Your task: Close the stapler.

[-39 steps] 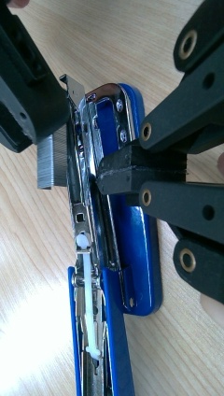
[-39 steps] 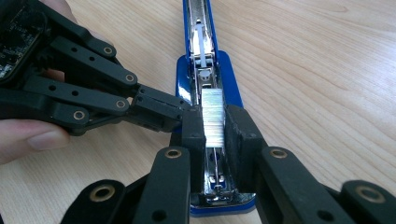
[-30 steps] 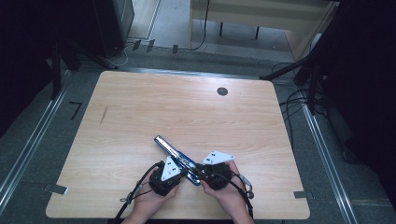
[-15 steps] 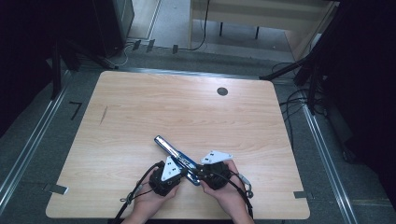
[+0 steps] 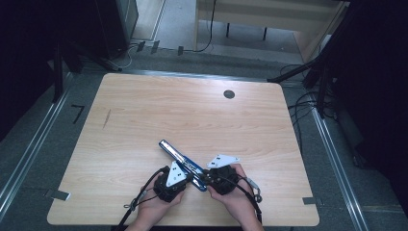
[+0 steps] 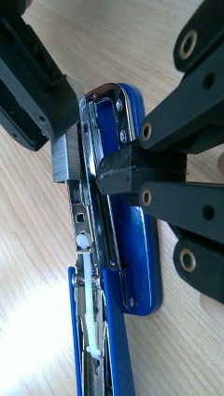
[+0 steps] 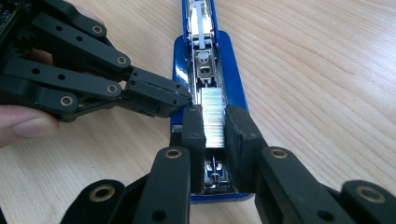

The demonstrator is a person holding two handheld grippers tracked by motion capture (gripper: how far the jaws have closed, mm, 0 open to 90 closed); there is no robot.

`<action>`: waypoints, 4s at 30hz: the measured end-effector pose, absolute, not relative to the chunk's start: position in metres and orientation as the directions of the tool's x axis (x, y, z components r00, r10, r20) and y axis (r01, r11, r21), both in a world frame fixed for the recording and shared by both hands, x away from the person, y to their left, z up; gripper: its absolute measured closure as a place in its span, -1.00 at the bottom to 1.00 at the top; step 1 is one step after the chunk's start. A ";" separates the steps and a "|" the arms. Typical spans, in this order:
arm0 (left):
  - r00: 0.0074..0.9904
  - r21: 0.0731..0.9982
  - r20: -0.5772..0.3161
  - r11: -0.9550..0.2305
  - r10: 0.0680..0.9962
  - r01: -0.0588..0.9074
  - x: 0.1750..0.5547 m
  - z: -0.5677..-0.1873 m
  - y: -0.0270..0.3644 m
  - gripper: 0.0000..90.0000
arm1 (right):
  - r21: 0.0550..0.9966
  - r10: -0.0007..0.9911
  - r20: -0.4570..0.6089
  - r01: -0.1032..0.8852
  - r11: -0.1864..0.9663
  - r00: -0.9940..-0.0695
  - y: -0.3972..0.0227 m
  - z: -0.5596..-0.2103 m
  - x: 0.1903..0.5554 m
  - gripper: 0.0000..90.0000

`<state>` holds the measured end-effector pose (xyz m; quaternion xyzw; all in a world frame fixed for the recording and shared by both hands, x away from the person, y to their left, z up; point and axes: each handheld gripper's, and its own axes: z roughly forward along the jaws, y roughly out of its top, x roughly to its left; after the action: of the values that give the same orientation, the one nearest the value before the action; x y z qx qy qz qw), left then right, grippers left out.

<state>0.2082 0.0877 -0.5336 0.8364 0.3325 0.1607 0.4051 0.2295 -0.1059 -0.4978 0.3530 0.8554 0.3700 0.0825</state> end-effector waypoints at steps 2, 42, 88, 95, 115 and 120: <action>0.728 0.784 -0.002 -0.451 0.686 0.426 0.208 -0.534 0.088 1.00 | 0.691 0.664 0.121 0.543 0.478 -0.738 -0.106 -0.498 0.230 0.78; 0.728 0.784 -0.001 -0.451 0.686 0.426 0.208 -0.534 0.088 1.00 | 0.654 0.649 0.168 0.576 0.490 -0.742 -0.102 -0.491 0.243 0.78; 0.726 0.787 0.000 -0.447 0.688 0.424 0.208 -0.534 0.087 1.00 | 0.625 0.647 0.126 0.567 0.537 -0.752 -0.098 -0.489 0.243 0.77; 0.726 0.788 0.000 -0.447 0.688 0.424 0.208 -0.534 0.087 1.00 | 0.623 0.650 0.117 0.566 0.540 -0.750 -0.097 -0.490 0.242 0.76; 0.726 0.787 0.002 -0.449 0.687 0.422 0.208 -0.534 0.087 1.00 | 0.644 0.660 0.125 0.567 0.514 -0.740 -0.099 -0.486 0.241 0.76; 0.726 0.787 0.002 -0.449 0.688 0.423 0.208 -0.534 0.087 1.00 | 0.655 0.657 0.129 0.561 0.506 -0.743 -0.097 -0.489 0.240 0.84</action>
<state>0.2078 0.0870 -0.5338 0.8354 0.3324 0.1630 0.4064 0.2399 -0.0973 -0.4887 0.3521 0.8650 0.3509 0.0683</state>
